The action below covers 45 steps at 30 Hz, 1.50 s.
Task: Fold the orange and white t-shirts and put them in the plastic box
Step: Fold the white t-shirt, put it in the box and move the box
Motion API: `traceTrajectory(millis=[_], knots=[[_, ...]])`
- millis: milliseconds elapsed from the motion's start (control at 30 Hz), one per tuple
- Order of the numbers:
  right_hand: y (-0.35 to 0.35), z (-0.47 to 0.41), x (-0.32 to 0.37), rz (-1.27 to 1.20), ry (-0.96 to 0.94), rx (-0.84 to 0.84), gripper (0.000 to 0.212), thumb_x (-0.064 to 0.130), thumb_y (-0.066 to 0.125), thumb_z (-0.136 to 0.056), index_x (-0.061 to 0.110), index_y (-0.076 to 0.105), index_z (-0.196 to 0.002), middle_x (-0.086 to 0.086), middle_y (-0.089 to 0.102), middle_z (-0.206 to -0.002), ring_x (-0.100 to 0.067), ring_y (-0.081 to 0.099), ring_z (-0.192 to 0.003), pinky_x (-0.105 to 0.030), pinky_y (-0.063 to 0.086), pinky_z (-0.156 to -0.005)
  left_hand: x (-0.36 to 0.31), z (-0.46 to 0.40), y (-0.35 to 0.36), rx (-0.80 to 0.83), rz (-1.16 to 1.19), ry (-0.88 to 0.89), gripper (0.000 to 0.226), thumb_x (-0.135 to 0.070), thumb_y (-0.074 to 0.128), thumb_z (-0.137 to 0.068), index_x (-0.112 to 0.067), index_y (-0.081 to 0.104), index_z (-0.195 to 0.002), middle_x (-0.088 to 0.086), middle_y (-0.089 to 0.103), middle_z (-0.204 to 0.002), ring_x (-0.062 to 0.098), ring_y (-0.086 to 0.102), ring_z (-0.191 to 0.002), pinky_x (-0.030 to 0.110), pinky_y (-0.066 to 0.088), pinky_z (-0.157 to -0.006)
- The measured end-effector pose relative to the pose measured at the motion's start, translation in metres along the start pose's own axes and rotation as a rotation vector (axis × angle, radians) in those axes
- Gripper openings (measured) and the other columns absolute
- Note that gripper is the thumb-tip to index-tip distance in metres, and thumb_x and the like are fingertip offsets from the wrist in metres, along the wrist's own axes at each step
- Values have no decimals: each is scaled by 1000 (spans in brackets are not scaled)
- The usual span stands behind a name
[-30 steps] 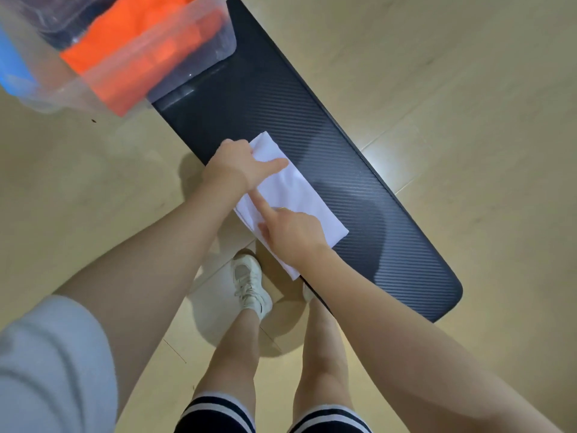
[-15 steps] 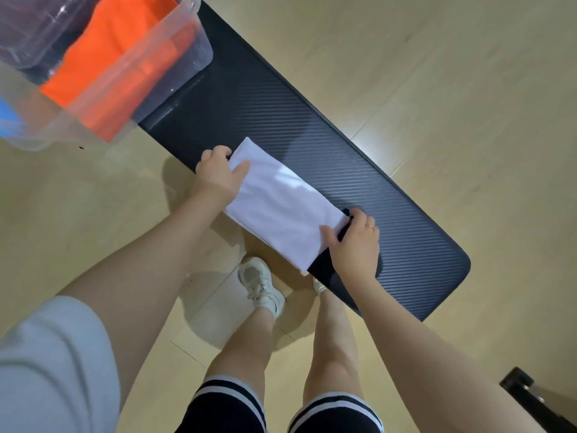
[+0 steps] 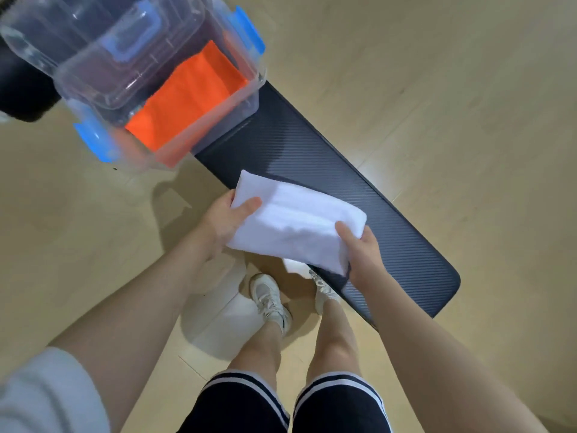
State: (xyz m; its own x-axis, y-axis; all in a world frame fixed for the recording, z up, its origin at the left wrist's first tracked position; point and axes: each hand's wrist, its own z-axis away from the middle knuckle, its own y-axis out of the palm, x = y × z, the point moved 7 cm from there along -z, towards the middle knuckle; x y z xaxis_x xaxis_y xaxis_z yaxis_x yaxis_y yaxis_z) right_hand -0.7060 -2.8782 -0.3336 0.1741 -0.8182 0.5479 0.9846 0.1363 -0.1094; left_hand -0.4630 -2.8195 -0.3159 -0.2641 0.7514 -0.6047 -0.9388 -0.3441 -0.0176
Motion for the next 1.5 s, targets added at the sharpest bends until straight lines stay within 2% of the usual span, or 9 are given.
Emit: traceTrajectory(millis=[233,433,700,767,867,1000,1167,1300,1500], knots=[[71,35,101,115,-114,212,28,23,57,-91,15,52,-117,-10,65,-117,-24,66,-98,-40,55,-82,-47,52,-66,-144,323,90,35,-24,52,-92,-11,51,-125,3,66,-111,10,67,-87,21,56,-67],[172,34,171,149,-136,655,54,3,59,-75,13,51,-127,-14,60,-127,-30,60,-113,-46,51,-92,-82,51,-133,-328,564,84,39,-12,46,-91,-10,50,-130,14,60,-123,22,61,-96,30,50,-73],[272,-31,248,602,-377,343,25,7,54,-84,15,54,-108,0,57,-80,-16,55,-68,-26,45,-59,-115,-4,-177,-405,500,-34,31,0,41,-89,-6,48,-119,10,60,-116,26,56,-100,32,48,-76],[291,-46,251,697,-430,334,19,7,52,-84,14,56,-101,-1,55,-76,-18,52,-68,-32,44,-65,-113,-22,-183,-460,447,-98,31,0,43,-89,-5,46,-119,8,59,-110,26,56,-99,36,49,-78],[309,-62,242,936,-493,292,48,12,50,-88,14,39,-135,-10,58,-110,-24,54,-94,-26,39,-75,-99,-47,-198,-589,158,-217,36,-4,48,-85,-1,45,-121,17,57,-119,34,57,-105,43,49,-88],[328,-59,217,1352,-799,264,64,1,46,-88,12,19,-145,-7,14,-156,-29,30,-135,-36,37,-105,-100,-58,-193,-662,-310,-232,51,-7,52,-85,-3,33,-132,20,45,-130,38,50,-113,41,43,-88],[332,-72,180,1718,-668,537,66,7,42,-91,13,8,-148,-7,3,-158,-27,12,-144,-40,27,-114,-113,-76,-159,-427,-789,20,54,-4,42,-90,-10,29,-142,12,22,-153,30,27,-138,37,29,-108],[325,-84,192,1762,-435,512,60,18,43,-93,5,16,-145,-8,10,-157,-32,26,-139,-42,29,-111,-93,-80,-163,-274,-911,-186,51,-9,40,-91,-7,28,-141,12,26,-151,30,31,-136,38,31,-106],[360,-26,273,1358,-786,496,31,12,44,-93,4,54,-121,-15,52,-129,-34,51,-115,-42,43,-98,-165,-45,-196,-452,-775,89,41,-13,43,-92,-12,44,-133,6,40,-142,26,43,-125,37,40,-98]])
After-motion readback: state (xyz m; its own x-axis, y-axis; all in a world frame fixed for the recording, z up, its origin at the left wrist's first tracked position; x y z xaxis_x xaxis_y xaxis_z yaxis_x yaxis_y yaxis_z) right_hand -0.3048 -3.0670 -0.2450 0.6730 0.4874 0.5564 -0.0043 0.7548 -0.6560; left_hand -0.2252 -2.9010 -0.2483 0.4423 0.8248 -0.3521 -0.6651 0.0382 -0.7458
